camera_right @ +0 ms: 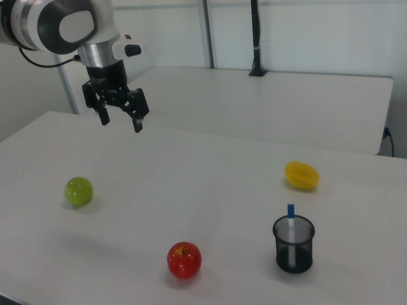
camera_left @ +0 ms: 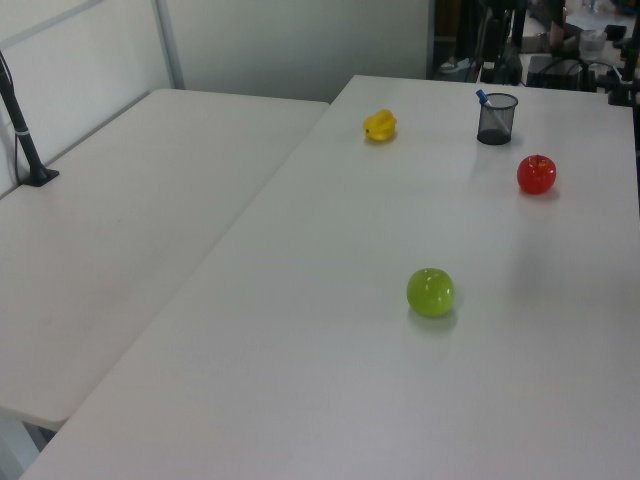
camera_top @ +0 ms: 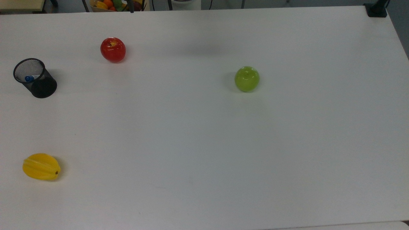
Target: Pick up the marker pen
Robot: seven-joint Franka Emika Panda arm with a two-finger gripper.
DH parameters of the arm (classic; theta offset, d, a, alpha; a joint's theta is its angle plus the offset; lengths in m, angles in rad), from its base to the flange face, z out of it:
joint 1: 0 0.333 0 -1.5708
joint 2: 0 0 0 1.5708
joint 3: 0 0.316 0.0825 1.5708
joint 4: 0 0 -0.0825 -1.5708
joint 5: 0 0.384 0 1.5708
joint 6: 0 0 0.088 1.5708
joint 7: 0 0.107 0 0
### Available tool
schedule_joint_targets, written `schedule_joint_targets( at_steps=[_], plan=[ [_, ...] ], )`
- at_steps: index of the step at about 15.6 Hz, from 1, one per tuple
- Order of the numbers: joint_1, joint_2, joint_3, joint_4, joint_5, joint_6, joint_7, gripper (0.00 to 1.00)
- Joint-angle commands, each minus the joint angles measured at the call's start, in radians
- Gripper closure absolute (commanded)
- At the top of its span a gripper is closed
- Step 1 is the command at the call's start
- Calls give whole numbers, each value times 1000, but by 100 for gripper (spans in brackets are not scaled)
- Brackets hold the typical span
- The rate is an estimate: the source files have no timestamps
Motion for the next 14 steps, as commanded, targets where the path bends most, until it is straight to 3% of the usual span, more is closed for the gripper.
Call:
schedule_joint_targets(
  at_steps=[1, 5, 9, 14],
  plan=[
    [10, -20, -25, -18, -46, 5, -30, 0],
    [1, -9, -42, -20, -55, 48, -35, 0],
    [-38, 1, -86, -15, -55, 92, -126, 0],
    [-75, 4, -152, -15, -65, 252, -139, 0]
  ],
)
